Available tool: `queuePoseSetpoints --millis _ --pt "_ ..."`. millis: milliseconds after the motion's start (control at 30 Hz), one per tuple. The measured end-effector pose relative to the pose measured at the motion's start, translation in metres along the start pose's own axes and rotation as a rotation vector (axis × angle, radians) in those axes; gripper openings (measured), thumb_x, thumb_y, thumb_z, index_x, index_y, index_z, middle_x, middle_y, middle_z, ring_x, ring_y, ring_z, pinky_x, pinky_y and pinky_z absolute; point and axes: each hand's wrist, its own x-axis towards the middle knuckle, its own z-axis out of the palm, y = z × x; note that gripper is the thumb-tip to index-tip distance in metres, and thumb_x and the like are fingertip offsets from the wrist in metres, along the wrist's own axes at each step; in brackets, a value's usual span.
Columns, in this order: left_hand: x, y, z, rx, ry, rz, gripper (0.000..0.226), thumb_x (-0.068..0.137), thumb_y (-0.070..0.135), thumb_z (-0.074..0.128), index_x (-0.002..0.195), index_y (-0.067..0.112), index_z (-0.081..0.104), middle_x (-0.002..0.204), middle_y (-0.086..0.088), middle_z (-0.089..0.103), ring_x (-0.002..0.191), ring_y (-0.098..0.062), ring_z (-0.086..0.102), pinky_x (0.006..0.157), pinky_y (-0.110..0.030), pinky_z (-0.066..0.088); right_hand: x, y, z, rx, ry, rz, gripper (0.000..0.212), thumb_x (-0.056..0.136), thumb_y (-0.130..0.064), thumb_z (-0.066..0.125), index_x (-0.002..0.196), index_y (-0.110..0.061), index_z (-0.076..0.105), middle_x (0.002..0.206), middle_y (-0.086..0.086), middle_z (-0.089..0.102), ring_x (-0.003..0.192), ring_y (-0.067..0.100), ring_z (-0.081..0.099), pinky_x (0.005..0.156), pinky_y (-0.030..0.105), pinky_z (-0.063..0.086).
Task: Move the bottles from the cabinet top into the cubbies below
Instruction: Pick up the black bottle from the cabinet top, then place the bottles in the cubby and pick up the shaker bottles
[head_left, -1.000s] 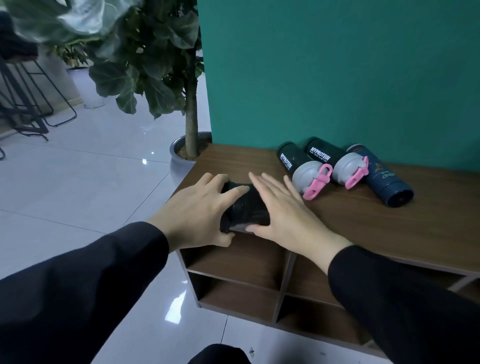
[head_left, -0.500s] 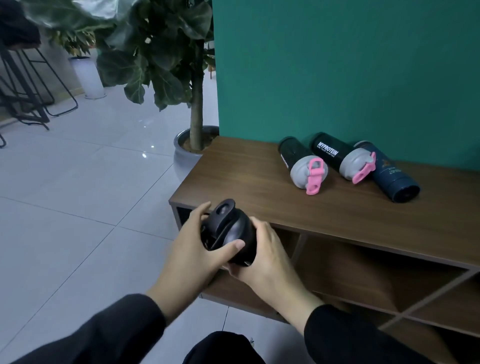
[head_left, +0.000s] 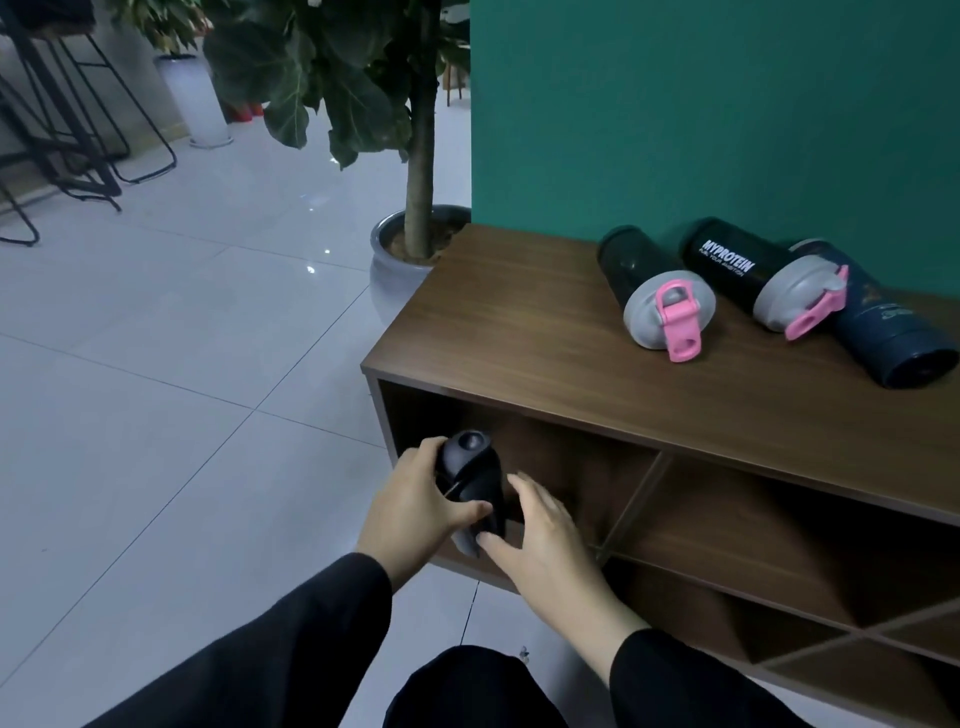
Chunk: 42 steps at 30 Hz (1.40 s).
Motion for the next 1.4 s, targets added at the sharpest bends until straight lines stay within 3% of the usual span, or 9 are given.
queuePoseSetpoints --millis 133,300,600,867,967,1067,1167,1267,1400 --pt "0.039 -0.008 0.0 0.087 0.016 0.002 0.084 0.07 0.045 0.084 0.142 0.025 0.045 0.124 -0.002 0.056 0.104 -0.021 0.06 0.082 -0.028 0.047 -0.002 0.018 0.0 -0.017 0.012 -0.015 0.047 0.096 -0.039 0.056 0.14 -0.025 0.049 0.144 -0.014 0.046 0.134 0.008 0.042 0.102 0.019 0.033" --pt "0.07 -0.008 0.009 0.175 0.012 0.041 0.086 0.068 0.044 0.085 0.143 0.027 0.045 0.123 -0.006 0.053 0.103 -0.028 0.062 0.081 -0.029 0.048 -0.003 0.025 -0.001 0.025 0.06 -0.026 0.031 0.096 -0.035 0.057 0.125 -0.025 0.061 0.121 -0.02 0.056 0.113 0.001 0.052 0.094 0.016 0.038" --pt "0.099 -0.024 0.022 0.158 -0.012 0.032 0.088 0.068 0.037 0.089 0.143 0.025 0.045 0.119 -0.008 0.051 0.1 -0.03 0.062 0.085 -0.035 0.053 -0.003 0.004 -0.016 0.195 0.164 -0.187 0.012 0.094 -0.027 0.06 0.101 -0.024 0.07 0.101 -0.018 0.065 0.1 0.01 0.062 0.083 0.024 0.051" --pt "0.101 -0.04 0.033 0.17 0.002 0.041 0.075 0.069 0.041 0.085 0.13 0.017 0.049 0.116 -0.013 0.054 0.103 -0.036 0.059 0.09 -0.047 0.054 0.01 -0.033 -0.045 0.219 0.25 -0.364 0.012 0.094 -0.02 0.061 0.097 -0.017 0.072 0.098 -0.015 0.067 0.099 0.013 0.065 0.08 0.035 0.053" --pt "0.099 -0.042 0.032 0.253 0.032 0.072 0.075 0.067 0.043 0.087 0.127 0.015 0.051 0.116 -0.015 0.055 0.104 -0.039 0.058 0.088 -0.047 0.054 0.018 -0.046 -0.067 0.159 0.386 -0.509 0.01 0.093 -0.015 0.064 0.095 -0.009 0.073 0.099 -0.004 0.067 0.098 0.014 0.064 0.084 0.037 0.052" --pt "0.093 -0.039 0.03 0.32 0.081 0.115 0.079 0.069 0.045 0.085 0.134 0.016 0.05 0.123 -0.014 0.054 0.111 -0.038 0.056 0.088 -0.046 0.054 0.04 -0.051 -0.105 0.012 0.691 -0.562 0.021 0.089 -0.019 0.069 0.105 -0.006 0.07 0.11 0.009 0.063 0.11 0.023 0.059 0.1 0.038 0.044" --pt "0.083 -0.034 0.027 0.374 0.139 0.17 0.08 0.074 0.043 0.083 0.141 0.016 0.049 0.134 -0.012 0.054 0.121 -0.035 0.053 0.092 -0.046 0.055 0.069 -0.049 -0.148 -0.102 0.888 -0.389 0.052 0.082 -0.036 0.073 0.126 -0.012 0.06 0.132 0.011 0.053 0.126 0.028 0.049 0.109 0.046 0.037" --pt "0.068 -0.034 0.026 0.443 0.271 0.28 0.057 0.082 0.033 0.078 0.131 0.01 0.06 0.132 -0.014 0.06 0.119 -0.035 0.058 0.088 -0.041 0.056 0.098 -0.035 -0.18 -0.225 0.822 -0.083 0.087 0.072 -0.054 0.075 0.144 -0.02 0.042 0.153 0.009 0.036 0.141 0.03 0.036 0.112 0.047 0.031" --pt "0.047 -0.043 0.033 0.488 0.434 0.477 0.023 0.09 0.025 0.058 0.094 0.007 0.072 0.09 -0.012 0.065 0.074 -0.036 0.06 0.059 -0.041 0.049 0.119 -0.013 -0.197 -0.24 0.645 0.032 0.087 0.069 -0.053 0.08 0.141 -0.021 0.043 0.143 0.011 0.044 0.126 0.035 0.05 0.107 0.045 0.042"
